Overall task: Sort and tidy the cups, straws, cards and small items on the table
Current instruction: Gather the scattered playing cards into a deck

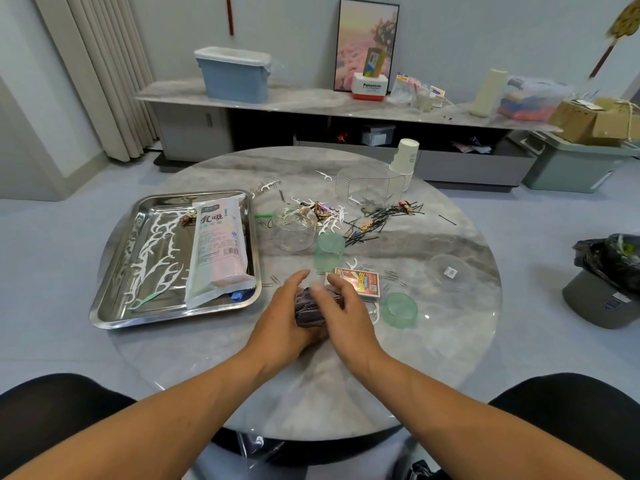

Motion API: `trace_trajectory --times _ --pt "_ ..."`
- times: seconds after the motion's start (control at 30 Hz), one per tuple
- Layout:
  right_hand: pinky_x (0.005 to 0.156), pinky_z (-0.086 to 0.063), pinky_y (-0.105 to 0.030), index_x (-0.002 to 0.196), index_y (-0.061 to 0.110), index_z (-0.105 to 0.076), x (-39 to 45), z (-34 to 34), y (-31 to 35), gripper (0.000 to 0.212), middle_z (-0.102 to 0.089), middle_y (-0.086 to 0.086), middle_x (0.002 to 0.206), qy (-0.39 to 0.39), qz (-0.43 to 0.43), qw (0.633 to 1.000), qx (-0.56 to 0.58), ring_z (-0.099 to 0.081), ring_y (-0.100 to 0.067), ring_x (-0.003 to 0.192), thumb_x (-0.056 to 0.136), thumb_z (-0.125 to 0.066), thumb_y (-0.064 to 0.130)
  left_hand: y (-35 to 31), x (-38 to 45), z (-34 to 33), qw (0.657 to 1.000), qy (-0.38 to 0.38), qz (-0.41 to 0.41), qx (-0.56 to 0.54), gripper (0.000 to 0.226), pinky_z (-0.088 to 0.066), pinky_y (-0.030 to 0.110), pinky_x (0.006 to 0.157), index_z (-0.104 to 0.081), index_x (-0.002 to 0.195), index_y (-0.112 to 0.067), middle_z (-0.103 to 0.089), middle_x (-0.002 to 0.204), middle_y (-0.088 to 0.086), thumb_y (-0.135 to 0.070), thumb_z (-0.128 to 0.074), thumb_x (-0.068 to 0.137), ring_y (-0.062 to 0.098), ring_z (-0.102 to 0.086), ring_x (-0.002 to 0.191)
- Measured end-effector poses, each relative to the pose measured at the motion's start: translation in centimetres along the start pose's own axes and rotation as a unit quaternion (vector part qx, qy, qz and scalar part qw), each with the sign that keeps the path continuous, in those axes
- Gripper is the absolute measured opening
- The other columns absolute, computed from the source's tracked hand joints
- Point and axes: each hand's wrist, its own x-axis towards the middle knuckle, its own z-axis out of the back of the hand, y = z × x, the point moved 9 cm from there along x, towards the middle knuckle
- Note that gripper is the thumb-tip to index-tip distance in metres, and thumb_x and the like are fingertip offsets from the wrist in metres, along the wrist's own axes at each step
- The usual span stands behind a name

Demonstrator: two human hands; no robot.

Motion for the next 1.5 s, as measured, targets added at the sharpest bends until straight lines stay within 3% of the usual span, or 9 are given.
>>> trace_trajectory --times 0.13,0.23,0.43,0.5,0.6,0.93,1.17,1.33,1.5 --pt "0.088 -0.057 -0.044 0.097 0.016 -0.075 1.3 2.3 -2.0 0.038 -0.078 -0.001 0.095 -0.086 -0.098 0.988 0.083 -0.072 -0.025 0.097 0.102 -0.049 0.044 0.2 0.3 0.2 0.999 -0.006 -0.013 0.044 0.101 -0.043 0.010 0.095 -0.035 0.144 -0.049 -0.049 0.135 -0.013 -0.031 -0.093 0.064 0.001 -0.056 0.117" --pt "0.087 -0.057 -0.038 0.097 0.020 -0.078 1.4 3.0 -2.8 0.036 -0.079 0.005 0.092 -0.100 -0.118 0.985 0.073 -0.073 -0.019 0.095 0.103 -0.046 0.036 0.6 0.4 0.1 0.998 -0.004 -0.017 0.065 0.096 -0.034 -0.004 0.085 -0.039 0.143 -0.048 -0.046 0.132 -0.017 -0.028 -0.093 0.066 -0.002 -0.052 0.116" --pt "0.074 -0.053 -0.015 0.111 0.018 -0.074 0.7 1.0 -1.0 0.040 -0.078 0.004 0.105 -0.018 -0.073 0.992 0.099 -0.072 -0.009 0.097 0.103 -0.048 0.048 0.3 0.6 0.1 0.996 -0.014 -0.021 0.080 0.089 -0.039 0.006 0.089 -0.041 0.141 -0.047 -0.046 0.131 -0.019 -0.035 -0.091 0.068 -0.001 -0.051 0.115" --pt "0.101 -0.042 -0.016 0.145 0.029 -0.052 0.4 0.3 -0.2 0.067 -0.055 0.013 0.145 0.023 -0.027 0.998 0.056 -0.052 0.000 0.130 0.091 -0.053 0.069 0.0 0.6 0.1 0.997 -0.015 -0.020 0.076 0.083 -0.046 0.019 0.094 -0.044 0.137 -0.048 -0.047 0.131 -0.019 -0.040 -0.088 0.067 0.001 -0.054 0.115" --pt "0.118 -0.026 -0.025 0.158 0.039 -0.024 -0.4 -0.6 1.5 0.106 -0.024 0.019 0.159 0.036 0.070 0.992 -0.096 -0.024 0.003 0.146 0.069 -0.071 0.071 -0.4 0.4 -0.1 0.997 -0.008 -0.020 0.074 0.080 -0.048 0.028 0.100 -0.042 0.139 -0.047 -0.046 0.132 -0.018 -0.053 -0.069 0.064 0.004 -0.056 0.117" --pt "0.101 -0.044 -0.015 0.117 0.027 -0.071 0.8 3.1 1.1 0.021 -0.060 0.014 0.126 -0.116 0.074 0.990 -0.034 -0.055 0.001 0.119 0.099 -0.061 0.029 0.0 0.6 -0.1 0.992 -0.013 -0.013 0.126 0.086 -0.048 0.028 0.093 -0.037 0.143 -0.047 -0.045 0.132 -0.017 -0.041 -0.085 0.072 0.006 -0.054 0.114" --pt "0.086 -0.054 -0.044 0.094 0.013 -0.072 1.1 3.3 -1.5 0.036 -0.075 -0.005 0.092 -0.109 -0.050 0.993 -0.003 -0.069 -0.028 0.096 0.106 -0.042 0.029 -0.1 0.6 -0.2 0.991 -0.010 -0.012 0.136 0.088 -0.045 0.026 0.091 -0.037 0.144 -0.047 -0.045 0.134 -0.017 -0.043 -0.087 0.072 0.005 -0.052 0.116" --pt "0.113 -0.029 -0.021 0.147 0.033 -0.046 0.0 1.4 1.2 0.065 -0.041 0.011 0.152 -0.030 0.070 0.993 -0.092 -0.037 0.000 0.138 0.089 -0.052 0.062 -0.3 0.4 -0.2 0.990 -0.009 -0.018 0.138 0.079 -0.048 0.032 0.098 -0.038 0.141 -0.049 -0.045 0.140 -0.015 -0.041 -0.082 0.076 0.009 -0.055 0.121" --pt "0.121 -0.024 -0.032 0.150 0.041 -0.037 -0.7 -0.3 2.4 0.086 -0.034 0.015 0.156 0.005 0.129 0.961 -0.246 -0.026 -0.005 0.146 0.075 -0.063 0.074 -0.4 0.5 -0.3 0.988 0.003 -0.013 0.154 0.071 -0.049 0.033 0.098 -0.037 0.142 -0.048 -0.046 0.140 -0.013 -0.047 -0.071 0.079 0.010 -0.055 0.121"
